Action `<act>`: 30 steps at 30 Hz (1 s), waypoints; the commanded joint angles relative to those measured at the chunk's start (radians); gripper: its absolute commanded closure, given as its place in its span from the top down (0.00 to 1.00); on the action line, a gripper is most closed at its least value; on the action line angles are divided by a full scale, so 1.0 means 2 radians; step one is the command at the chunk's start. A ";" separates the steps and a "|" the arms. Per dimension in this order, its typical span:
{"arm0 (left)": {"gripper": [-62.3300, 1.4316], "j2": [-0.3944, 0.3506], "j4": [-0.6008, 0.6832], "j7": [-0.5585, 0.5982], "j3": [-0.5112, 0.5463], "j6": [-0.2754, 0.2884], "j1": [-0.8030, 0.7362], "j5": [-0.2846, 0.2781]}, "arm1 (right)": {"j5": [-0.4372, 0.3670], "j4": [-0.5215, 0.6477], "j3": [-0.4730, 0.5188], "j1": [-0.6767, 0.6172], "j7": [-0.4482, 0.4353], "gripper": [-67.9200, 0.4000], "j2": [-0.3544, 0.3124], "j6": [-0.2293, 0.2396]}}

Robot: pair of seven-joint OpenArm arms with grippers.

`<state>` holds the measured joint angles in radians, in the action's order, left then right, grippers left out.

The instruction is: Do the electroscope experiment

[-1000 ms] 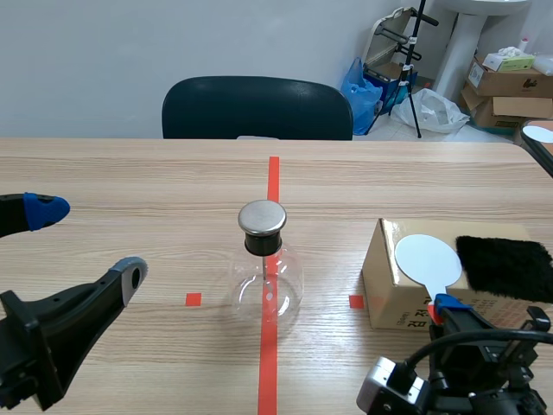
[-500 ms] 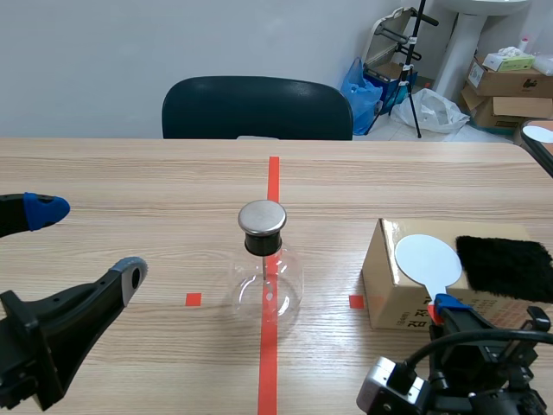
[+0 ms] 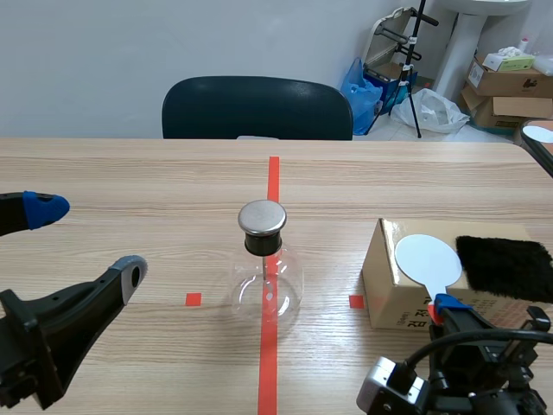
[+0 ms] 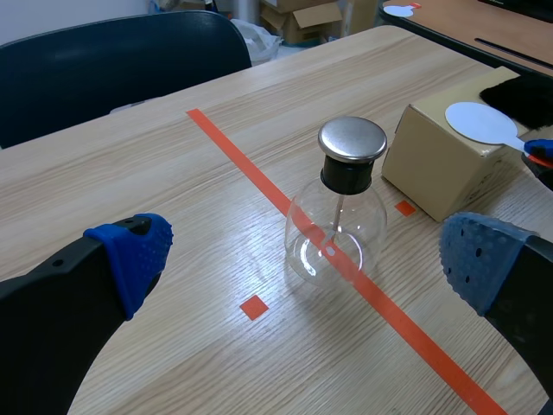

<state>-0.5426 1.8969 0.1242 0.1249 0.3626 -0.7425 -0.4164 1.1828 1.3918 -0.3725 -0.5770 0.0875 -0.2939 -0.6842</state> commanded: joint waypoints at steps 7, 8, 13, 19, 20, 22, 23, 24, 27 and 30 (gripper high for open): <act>1.00 0.002 0.008 0.007 0.000 -0.001 -0.002 -0.003 | 0.002 0.008 0.006 0.002 0.002 0.02 -0.007 -0.012; 1.00 0.002 0.008 0.007 0.000 -0.001 -0.002 -0.003 | 0.002 0.010 0.006 0.002 0.004 0.02 -0.007 -0.017; 1.00 0.002 0.008 0.007 0.000 -0.001 -0.002 -0.003 | 0.037 0.037 0.006 0.002 0.040 0.02 -0.010 -0.017; 1.00 0.002 0.008 0.007 0.000 -0.001 -0.002 -0.003 | 0.056 0.079 -0.006 0.002 0.064 0.02 -0.035 -0.017; 1.00 0.002 0.008 0.007 0.000 -0.001 -0.002 -0.003 | 0.060 0.086 -0.009 0.003 0.070 0.02 -0.039 -0.017; 1.00 0.002 0.008 0.007 0.000 -0.001 -0.002 -0.003 | 0.068 0.095 -0.019 0.008 0.079 0.02 -0.049 -0.017; 1.00 0.002 0.008 0.007 0.000 -0.001 -0.002 -0.003 | 0.072 0.098 -0.025 0.011 0.086 0.02 -0.053 -0.016; 1.00 0.002 0.008 0.007 0.000 -0.001 -0.002 -0.003 | 0.076 0.100 -0.032 0.016 0.095 0.02 -0.057 -0.016; 1.00 0.002 0.008 0.007 0.000 -0.001 -0.002 -0.003 | 0.081 0.100 -0.056 0.032 0.117 0.02 -0.068 -0.015; 1.00 0.002 0.008 0.007 0.000 -0.001 -0.002 -0.003 | 0.083 0.100 -0.080 0.047 0.136 0.02 -0.078 -0.015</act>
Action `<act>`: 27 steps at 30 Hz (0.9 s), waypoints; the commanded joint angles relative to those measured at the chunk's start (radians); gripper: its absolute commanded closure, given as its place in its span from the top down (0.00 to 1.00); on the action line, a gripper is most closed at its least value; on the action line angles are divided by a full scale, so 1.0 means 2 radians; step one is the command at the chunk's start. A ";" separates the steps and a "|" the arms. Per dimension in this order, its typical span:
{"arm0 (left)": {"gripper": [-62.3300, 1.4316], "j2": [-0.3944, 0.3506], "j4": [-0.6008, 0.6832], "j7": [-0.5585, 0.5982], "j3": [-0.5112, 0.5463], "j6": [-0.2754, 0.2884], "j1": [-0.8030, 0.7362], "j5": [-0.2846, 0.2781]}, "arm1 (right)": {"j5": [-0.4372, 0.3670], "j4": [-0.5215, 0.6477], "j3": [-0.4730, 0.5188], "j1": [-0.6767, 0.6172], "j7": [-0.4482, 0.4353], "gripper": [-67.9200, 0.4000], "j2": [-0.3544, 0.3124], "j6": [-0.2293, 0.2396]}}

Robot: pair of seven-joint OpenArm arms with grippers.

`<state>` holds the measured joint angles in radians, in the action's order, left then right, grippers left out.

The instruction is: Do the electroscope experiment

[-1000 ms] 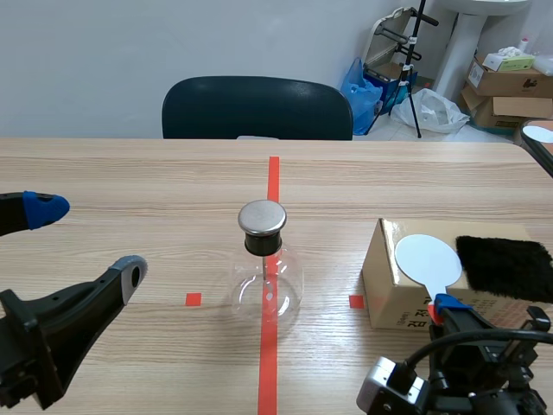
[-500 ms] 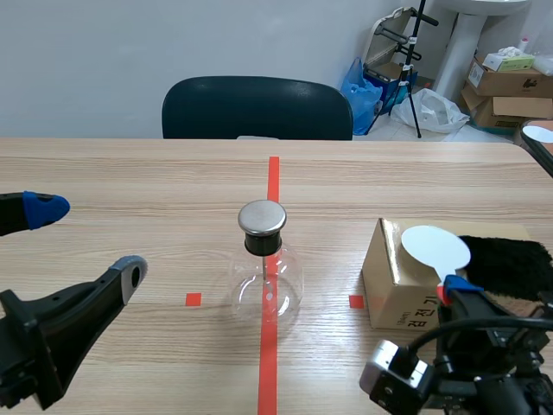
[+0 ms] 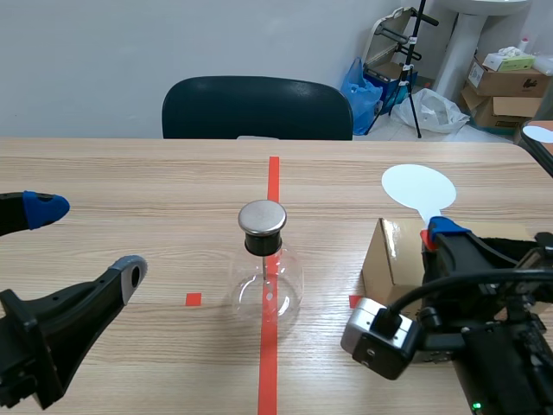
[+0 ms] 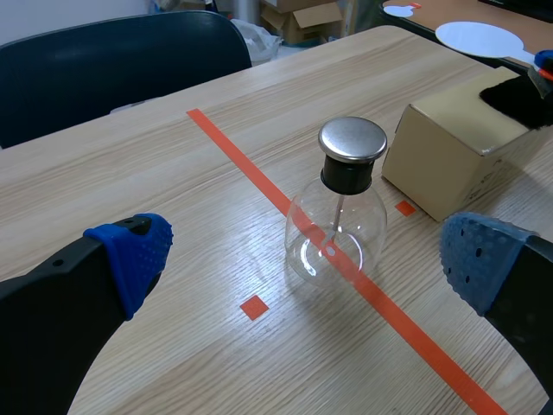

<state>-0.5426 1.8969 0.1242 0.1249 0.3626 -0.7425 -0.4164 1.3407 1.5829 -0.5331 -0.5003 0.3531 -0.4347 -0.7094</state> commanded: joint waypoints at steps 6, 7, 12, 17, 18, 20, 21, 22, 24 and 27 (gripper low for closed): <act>0.88 0.001 0.007 0.000 -0.001 -0.001 0.005 0.005 | 0.007 0.004 -0.054 0.041 0.042 0.02 -0.028 0.026; 0.69 -0.003 0.005 -0.011 -0.002 -0.001 0.009 0.005 | 0.007 0.004 -0.063 0.047 0.048 0.02 -0.031 0.026; 0.05 -0.035 -0.045 -0.039 -0.039 0.036 0.069 0.010 | 0.007 0.004 -0.102 0.071 0.071 0.02 -0.039 0.032; 0.05 -0.043 -0.154 -0.004 -0.095 0.074 0.152 0.026 | 0.007 0.004 -0.116 0.080 0.073 0.02 -0.039 0.054; 0.06 -0.043 -0.181 0.010 -0.108 0.083 0.171 0.034 | 0.009 0.004 -0.118 0.083 0.073 0.02 -0.039 0.054; 0.06 -0.043 -0.229 0.035 -0.136 0.092 0.208 0.046 | 0.012 0.004 -0.123 0.086 0.073 0.02 -0.039 0.056; 0.07 -0.043 -0.252 0.048 -0.150 0.094 0.225 0.048 | 0.015 0.004 -0.124 0.087 0.073 0.02 -0.039 0.056; 0.07 -0.043 -0.275 0.059 -0.164 0.096 0.242 0.048 | 0.017 0.004 -0.124 0.087 0.073 0.02 -0.039 0.056; 0.07 -0.043 -0.313 0.077 -0.188 0.114 0.274 0.053 | 0.020 0.004 -0.124 0.091 0.073 0.02 -0.039 0.056; 0.07 -0.043 -0.357 0.112 -0.222 0.135 0.308 0.066 | 0.020 0.002 -0.124 0.092 0.071 0.02 -0.039 0.056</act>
<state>-0.6342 1.1412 0.3264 -0.3222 0.6323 -0.1246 -0.2710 1.3693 1.5822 -0.7876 -0.3408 0.4919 -0.5049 -0.5869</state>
